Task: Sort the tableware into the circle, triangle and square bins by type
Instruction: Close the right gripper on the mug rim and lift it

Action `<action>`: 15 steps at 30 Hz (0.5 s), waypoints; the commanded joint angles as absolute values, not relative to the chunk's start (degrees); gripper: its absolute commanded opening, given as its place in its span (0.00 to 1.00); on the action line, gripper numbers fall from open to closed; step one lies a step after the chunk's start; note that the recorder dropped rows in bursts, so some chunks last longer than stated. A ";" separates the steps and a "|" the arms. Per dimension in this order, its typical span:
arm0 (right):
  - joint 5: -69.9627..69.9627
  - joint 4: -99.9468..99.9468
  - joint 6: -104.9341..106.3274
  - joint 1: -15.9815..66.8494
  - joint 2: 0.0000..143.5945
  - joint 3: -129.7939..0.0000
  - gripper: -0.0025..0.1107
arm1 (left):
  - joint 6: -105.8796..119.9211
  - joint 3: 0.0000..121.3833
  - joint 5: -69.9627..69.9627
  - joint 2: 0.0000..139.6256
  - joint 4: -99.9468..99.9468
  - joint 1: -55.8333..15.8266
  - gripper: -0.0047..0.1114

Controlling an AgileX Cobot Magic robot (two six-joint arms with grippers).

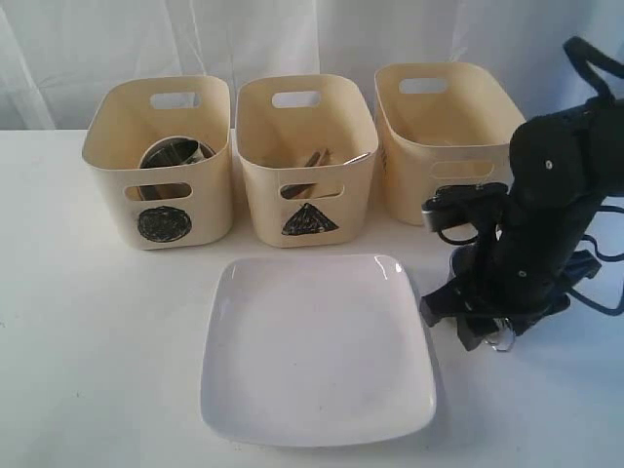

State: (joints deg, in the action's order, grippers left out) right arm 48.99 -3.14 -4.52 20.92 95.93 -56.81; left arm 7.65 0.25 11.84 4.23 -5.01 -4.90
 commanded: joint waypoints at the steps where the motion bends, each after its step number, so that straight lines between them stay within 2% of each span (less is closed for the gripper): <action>1: 46.59 -3.64 -5.26 20.54 98.22 -56.48 0.46 | 7.55 0.00 12.07 3.95 -5.38 -4.73 0.04; 4: 46.70 -3.64 -5.26 20.54 99.50 -56.48 0.35 | 7.55 0.00 12.07 3.95 -5.38 -4.73 0.04; 6: 47.19 -3.64 -5.26 20.54 99.56 -56.48 0.22 | 7.55 0.00 12.07 3.95 -5.38 -4.73 0.04; 11: 48.84 -3.64 -5.26 20.54 99.56 -56.48 0.02 | 7.55 0.00 12.07 3.95 -5.38 -4.73 0.04; 15: 49.23 -3.64 -5.26 20.54 99.07 -56.48 0.02 | 7.55 0.00 12.07 3.95 -5.38 -4.73 0.04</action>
State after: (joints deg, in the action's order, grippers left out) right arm 48.46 -3.27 -5.03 20.92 99.55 -56.81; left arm 7.65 0.25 11.84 4.23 -5.01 -4.90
